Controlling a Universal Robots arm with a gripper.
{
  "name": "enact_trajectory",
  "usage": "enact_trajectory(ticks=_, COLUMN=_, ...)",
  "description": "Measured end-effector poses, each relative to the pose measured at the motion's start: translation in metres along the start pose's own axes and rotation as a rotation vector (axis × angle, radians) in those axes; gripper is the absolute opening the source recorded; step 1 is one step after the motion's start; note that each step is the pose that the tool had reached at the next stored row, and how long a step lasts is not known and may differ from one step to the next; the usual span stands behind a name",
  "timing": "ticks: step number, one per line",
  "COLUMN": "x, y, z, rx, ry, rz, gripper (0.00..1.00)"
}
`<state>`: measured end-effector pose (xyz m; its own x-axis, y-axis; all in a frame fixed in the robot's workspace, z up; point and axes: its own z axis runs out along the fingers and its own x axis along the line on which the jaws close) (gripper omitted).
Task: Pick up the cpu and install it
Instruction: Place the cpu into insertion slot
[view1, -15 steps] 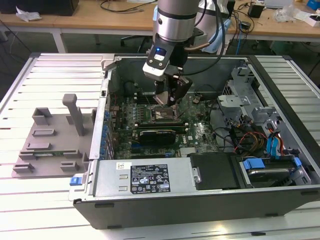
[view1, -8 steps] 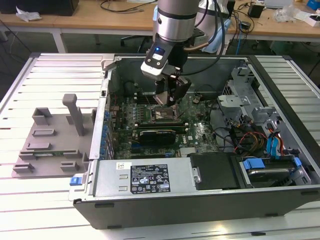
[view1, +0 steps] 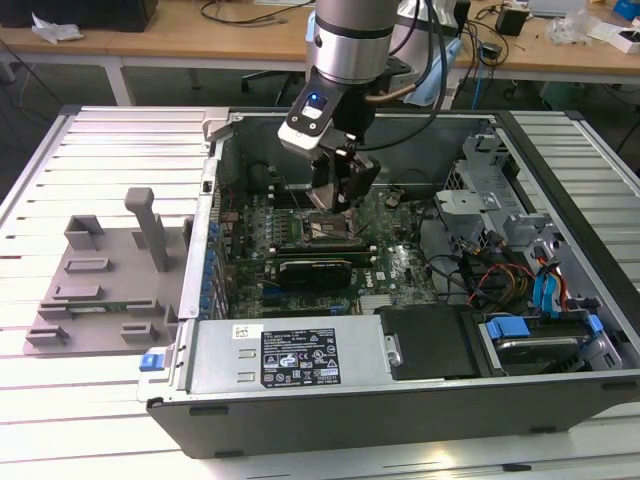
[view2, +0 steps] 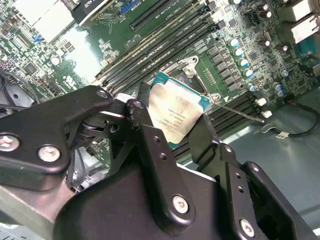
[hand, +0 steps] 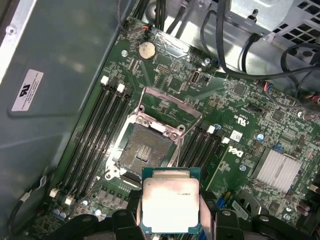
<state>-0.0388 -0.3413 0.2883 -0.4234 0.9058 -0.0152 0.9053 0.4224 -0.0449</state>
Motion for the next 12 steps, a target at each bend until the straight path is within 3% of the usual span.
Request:
enact_trajectory(ticks=7, x=0.0000, y=0.0000, z=0.0000, rx=0.0009, ry=0.0007, rz=0.034, gripper=0.55)
enact_trajectory(ticks=12, x=0.0000, y=0.0000, z=0.0000, rx=0.0021, ry=0.0020, rz=0.086, gripper=0.55)
